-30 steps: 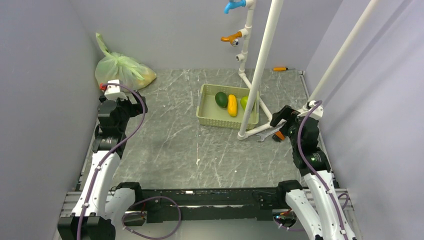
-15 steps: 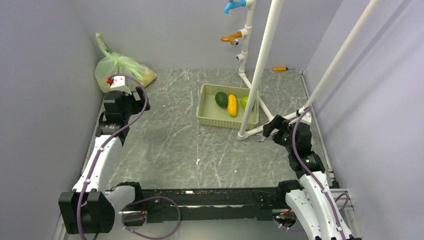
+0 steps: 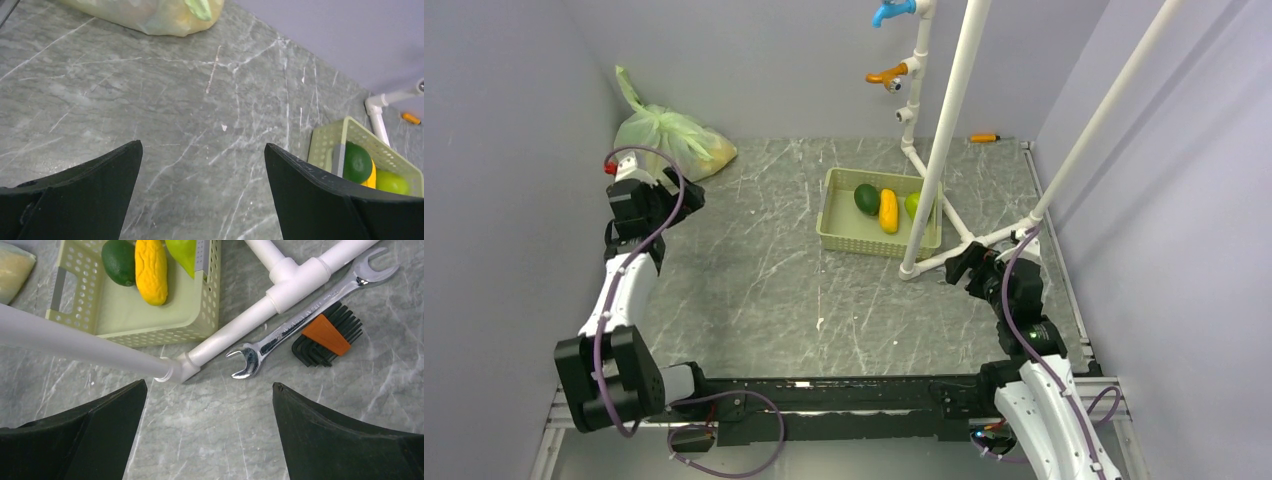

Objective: Take the fake fruits out of the plastic bag
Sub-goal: Move the plastic bag to the center of the board.

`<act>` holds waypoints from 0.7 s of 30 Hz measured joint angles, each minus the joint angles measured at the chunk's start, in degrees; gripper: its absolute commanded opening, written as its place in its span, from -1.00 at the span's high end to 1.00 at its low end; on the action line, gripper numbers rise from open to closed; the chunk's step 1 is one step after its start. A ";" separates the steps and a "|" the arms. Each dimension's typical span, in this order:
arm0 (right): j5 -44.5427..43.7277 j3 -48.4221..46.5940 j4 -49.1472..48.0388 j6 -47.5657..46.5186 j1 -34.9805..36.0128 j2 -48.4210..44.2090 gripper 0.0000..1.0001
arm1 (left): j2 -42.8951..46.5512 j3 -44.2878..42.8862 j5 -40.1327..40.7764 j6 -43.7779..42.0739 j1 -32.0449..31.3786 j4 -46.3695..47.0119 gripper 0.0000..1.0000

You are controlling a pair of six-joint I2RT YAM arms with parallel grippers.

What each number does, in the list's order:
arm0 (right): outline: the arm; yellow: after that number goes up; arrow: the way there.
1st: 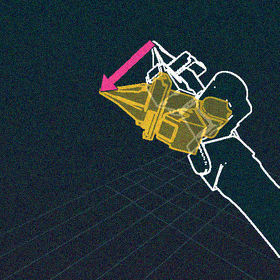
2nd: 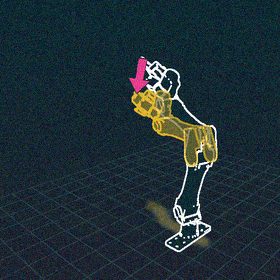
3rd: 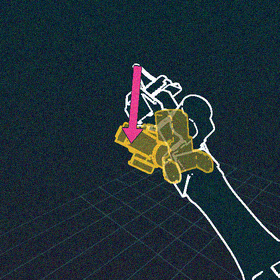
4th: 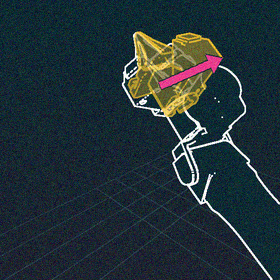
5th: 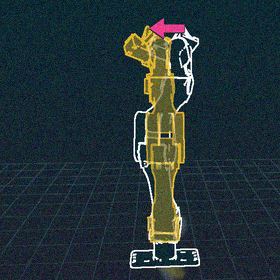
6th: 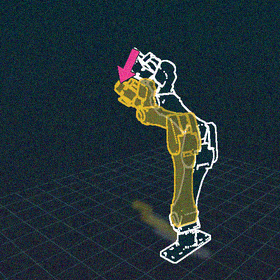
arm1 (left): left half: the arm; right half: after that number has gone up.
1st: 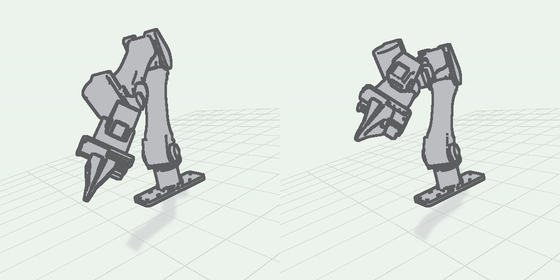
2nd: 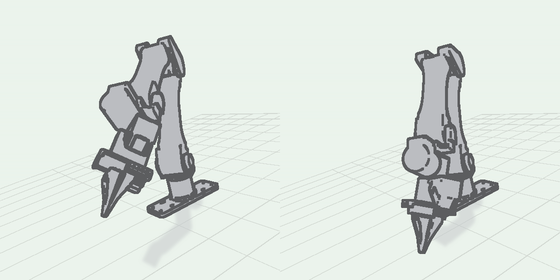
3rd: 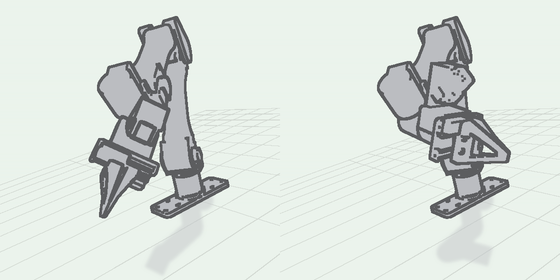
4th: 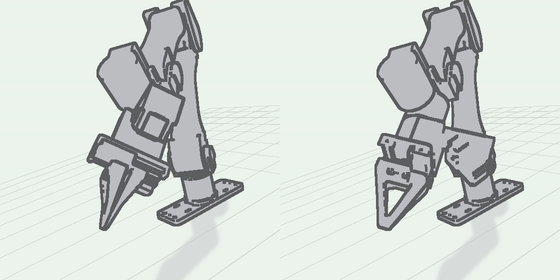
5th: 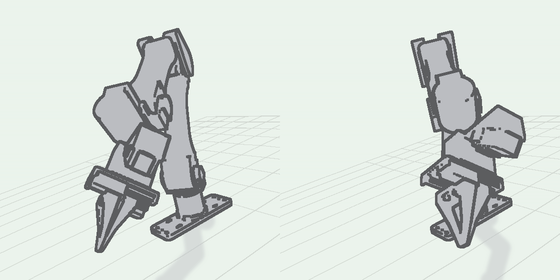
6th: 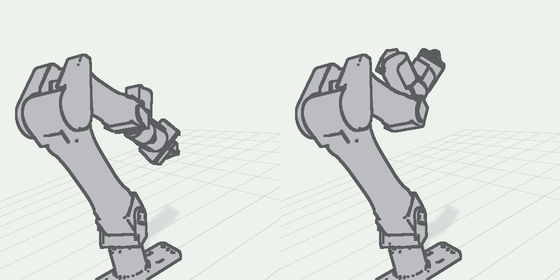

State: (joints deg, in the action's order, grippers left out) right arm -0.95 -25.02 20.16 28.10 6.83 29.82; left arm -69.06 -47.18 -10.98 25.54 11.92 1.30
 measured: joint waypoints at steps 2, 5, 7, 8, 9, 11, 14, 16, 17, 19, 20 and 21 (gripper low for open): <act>0.02 1.16 -1.49 -0.24 0.00 -1.11 -0.99 | -2.36 -0.20 -0.72 1.40 1.55 1.55 -0.98; 0.02 2.27 -2.01 -0.68 0.00 -2.38 -0.99 | -6.97 -2.73 0.28 2.95 1.95 1.42 -0.98; -0.04 2.27 -2.56 -0.90 0.33 -2.62 -0.99 | -10.78 -5.44 2.40 4.52 1.97 2.60 -0.95; -0.15 2.27 -2.67 -0.92 0.59 -2.75 -0.99 | -12.24 -6.27 2.78 5.31 2.05 3.39 -0.96; -0.28 2.27 -2.67 -0.96 0.94 -2.89 -0.99 | -15.12 -7.85 3.72 6.23 2.29 5.25 -0.96; -0.33 2.27 -2.69 -1.07 1.57 -2.95 -0.99 | -19.89 -10.27 5.07 7.69 2.71 7.65 -0.95; -0.35 2.21 -2.62 -1.07 2.67 -2.84 -0.99 | -28.68 -14.29 7.08 9.07 3.26 12.26 -0.91; -0.46 1.75 -2.12 -1.07 3.34 -2.64 -0.99 | -34.18 -16.20 8.20 9.40 3.43 15.98 -0.82; -0.48 1.38 -1.92 -1.09 3.58 -2.47 -0.99 | -36.39 -16.74 8.57 9.40 3.43 17.62 -0.76; -0.50 0.59 -1.57 -1.09 3.96 -1.99 -0.99 | -40.02 -17.79 8.87 8.96 3.41 20.17 -0.69; -0.50 0.22 -1.51 -1.14 4.13 -1.68 -0.99 | -41.64 -18.56 8.90 8.74 3.41 21.05 -0.70; -0.46 -0.02 -1.49 -1.20 4.17 -1.49 -0.99 | -43.36 -19.85 8.92 8.39 3.41 21.62 -0.74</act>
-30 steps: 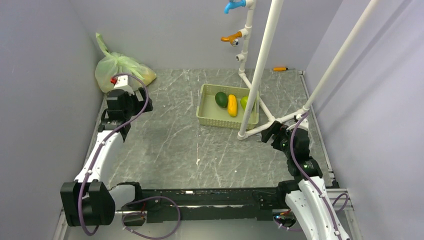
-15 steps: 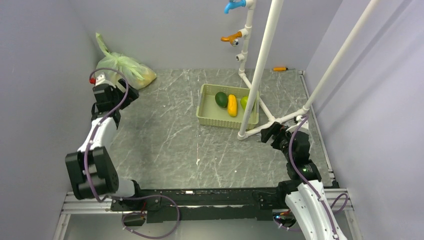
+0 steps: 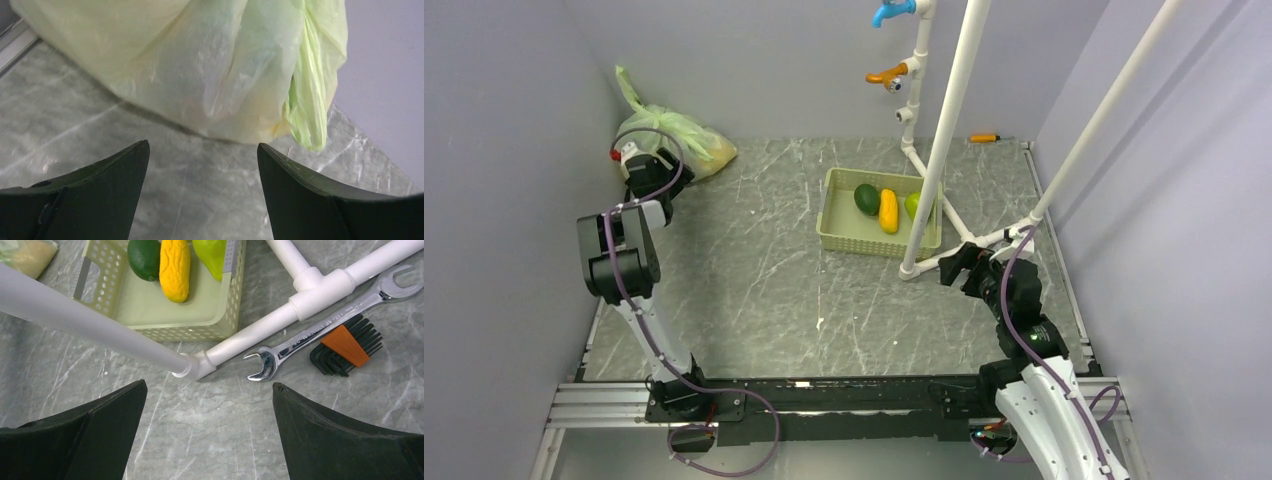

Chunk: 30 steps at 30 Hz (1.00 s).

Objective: Take the fake fruits out of the plastic bag
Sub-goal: Move the plastic bag to the center of the board.

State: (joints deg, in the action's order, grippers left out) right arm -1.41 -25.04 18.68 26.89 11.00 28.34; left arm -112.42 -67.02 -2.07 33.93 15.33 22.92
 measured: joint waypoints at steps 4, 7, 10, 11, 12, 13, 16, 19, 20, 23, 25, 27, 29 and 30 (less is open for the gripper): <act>0.37 -0.44 0.46 -0.35 0.35 0.76 -0.99 | -5.44 -6.45 0.52 -0.28 0.00 -0.09 -0.83; 0.46 -0.44 0.94 -0.46 0.44 1.29 -0.99 | -7.43 -9.79 1.70 0.92 0.02 -0.57 -0.77; 0.44 -0.44 1.01 -0.61 0.63 1.90 -0.99 | -8.76 -11.52 2.21 3.08 0.17 -0.98 -0.72; 0.44 -0.52 1.20 -0.76 0.70 2.10 -0.99 | -9.33 -12.02 2.32 3.67 0.24 -1.05 -0.71; 0.44 -0.66 1.40 -0.81 0.72 2.14 -0.99 | -9.97 -12.68 2.40 4.33 0.24 -1.33 -0.70; 0.44 -0.98 1.70 -0.85 0.72 2.32 -0.99 | -10.86 -13.57 2.47 4.81 0.24 -1.49 -0.59; 0.42 -2.34 2.27 -0.83 0.74 2.49 -0.99 | -13.09 -16.24 2.56 5.81 0.24 -3.23 -0.18; 0.46 -4.35 3.67 -0.68 0.74 2.89 -0.99 | -14.45 -18.97 1.86 5.73 0.33 -5.40 0.48; 0.46 -5.14 4.37 -0.46 0.74 3.06 -0.99 | -14.51 -19.50 1.81 5.57 0.35 -5.92 0.73; 1.09 -8.07 6.08 0.31 0.74 4.11 -0.99 | -14.49 -20.24 1.11 4.09 0.35 -7.87 1.00; 1.84 -9.49 7.34 0.87 0.74 4.72 -0.99 | -14.40 -20.11 0.57 3.58 0.35 -9.55 1.00; 2.16 -10.14 8.52 1.66 0.74 4.96 -0.99 | -13.40 -18.60 0.24 3.58 0.35 -11.15 1.00; 2.54 -10.45 10.10 2.54 0.74 5.05 -0.99 | -11.17 -15.26 -0.39 4.59 0.35 -12.22 1.00; 2.62 -10.64 11.26 3.04 0.74 5.16 -0.99 | -9.55 -13.09 -1.01 5.33 0.35 -13.09 1.00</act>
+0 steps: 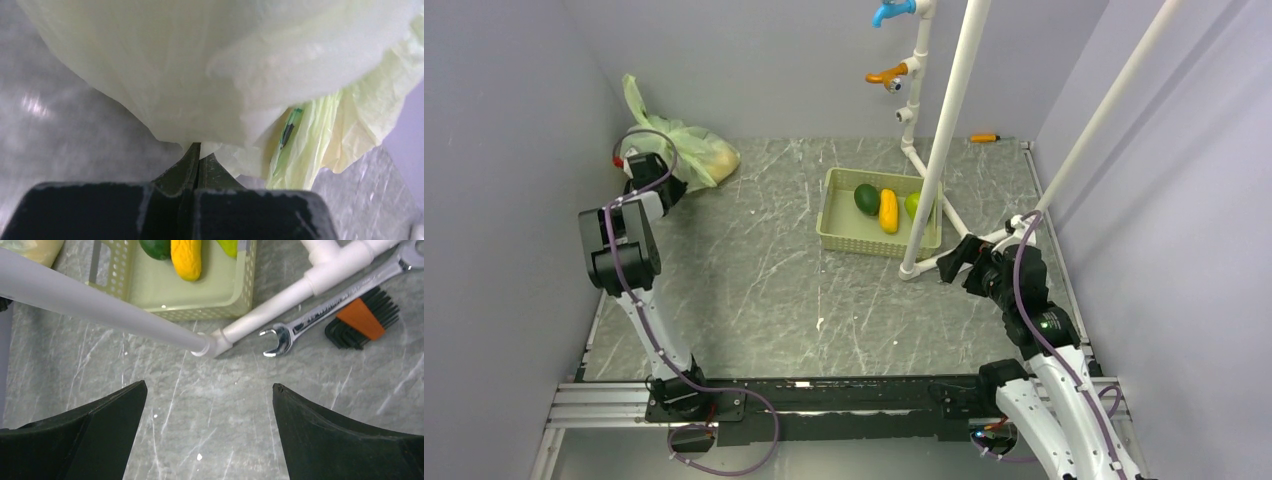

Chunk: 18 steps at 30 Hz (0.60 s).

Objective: Take the fake fruits out of the plastic bag
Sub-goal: Move the plastic bag to the center of the board.

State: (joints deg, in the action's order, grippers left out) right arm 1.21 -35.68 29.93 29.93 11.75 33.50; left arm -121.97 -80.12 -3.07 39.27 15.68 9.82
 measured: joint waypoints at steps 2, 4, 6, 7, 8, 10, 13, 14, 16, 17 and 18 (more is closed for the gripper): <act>0.44 -0.50 2.27 1.18 0.00 0.42 -0.99 | 3.72 4.46 -1.57 2.27 0.07 -2.27 1.00; 0.94 -1.14 4.22 2.12 0.00 1.05 -0.99 | 7.48 8.76 -3.63 4.20 -0.07 -4.04 1.00; 1.68 -1.60 5.99 2.93 0.00 1.49 -0.99 | 12.37 14.05 -5.95 5.86 -0.72 -6.64 1.00; 2.14 -1.70 6.69 3.26 0.00 1.70 -0.99 | 14.56 16.20 -6.82 6.36 -1.29 -8.00 1.00; 2.56 -1.73 7.39 3.48 0.00 1.84 -0.99 | 17.46 19.37 -7.72 6.86 -2.38 -9.16 1.00; 3.98 -1.77 8.96 3.85 0.00 2.14 -0.99 | 22.10 24.11 -9.31 7.15 -4.79 -10.45 1.00; 5.95 -1.90 10.93 4.00 0.00 2.43 -0.99 | 29.40 31.85 -12.39 7.30 -9.40 -11.43 1.00; 6.71 -1.90 11.41 4.02 0.04 2.38 -0.99 | 32.41 35.41 -13.66 7.56 -11.45 -10.86 1.00; 7.98 -1.90 12.37 4.04 0.04 1.95 -0.99 | 37.68 41.44 -15.65 8.02 -14.62 -10.14 1.00; 8.39 -1.90 12.79 4.07 0.04 1.73 -0.99 | 39.85 43.74 -16.28 8.13 -15.69 -10.21 1.00; 8.87 -1.90 13.33 4.09 0.07 1.31 -0.99 | 42.71 46.62 -16.87 8.15 -17.20 -10.12 1.00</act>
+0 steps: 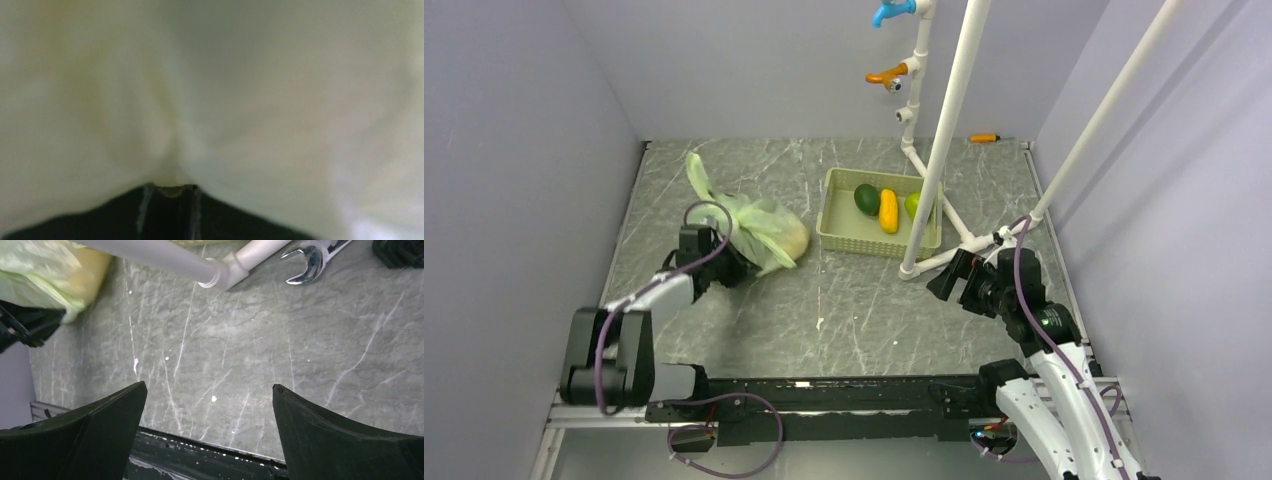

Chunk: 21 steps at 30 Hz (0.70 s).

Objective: Take the fake fruits out of the plastic bag
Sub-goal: Move the plastic bag to the center of the board.

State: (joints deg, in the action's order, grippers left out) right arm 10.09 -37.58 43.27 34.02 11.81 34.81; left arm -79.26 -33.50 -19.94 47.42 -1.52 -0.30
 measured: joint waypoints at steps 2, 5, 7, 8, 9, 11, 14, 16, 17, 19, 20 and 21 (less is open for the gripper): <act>1.11 0.04 0.52 0.00 0.02 -0.31 -0.99 | 6.19 5.27 -1.14 0.07 -2.64 -0.46 1.00; 3.02 0.04 0.63 -0.09 0.24 0.15 -0.99 | 14.73 10.34 -2.58 0.22 -6.23 -2.21 1.00; 4.07 0.09 0.70 -0.15 0.72 1.36 -0.99 | 19.56 11.63 -2.93 0.28 -8.98 -4.42 1.00; 4.39 0.13 0.70 -0.15 1.07 1.70 -0.99 | 21.81 11.87 -2.89 0.31 -10.69 -5.55 1.00; 4.83 0.31 0.68 -0.15 1.79 1.99 -0.99 | 24.13 12.00 -2.80 0.31 -12.66 -6.62 0.99; 5.44 0.94 0.61 -0.07 3.26 2.01 -0.99 | 28.52 12.31 -2.62 0.37 -16.52 -8.61 0.95; 6.25 2.16 0.37 0.31 5.97 1.22 -0.99 | 35.08 14.16 -2.40 1.05 -20.94 -10.58 0.90; 7.08 2.84 0.00 0.72 7.91 1.07 -0.99 | 39.65 16.50 -2.25 2.10 -23.04 -11.82 0.86; 7.30 3.02 -0.07 0.92 8.94 1.07 -0.99 | 42.25 18.08 -2.14 3.02 -24.02 -12.15 0.85; 7.91 3.30 -0.46 1.20 11.34 1.14 -0.99 | 47.17 21.05 -2.08 4.83 -25.46 -13.53 0.73; 8.33 3.50 -0.92 1.38 12.79 1.22 -0.99 | 49.22 22.18 -2.05 5.77 -26.01 -14.38 0.60; 8.72 3.67 -1.46 1.51 14.10 1.33 -0.99 | 50.93 22.99 -2.03 6.45 -26.49 -15.15 0.45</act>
State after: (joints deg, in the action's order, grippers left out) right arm 18.81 -33.91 41.80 35.53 25.91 36.14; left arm -28.34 -10.50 -21.98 53.87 -28.01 -15.44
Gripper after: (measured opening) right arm 0.994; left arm 0.113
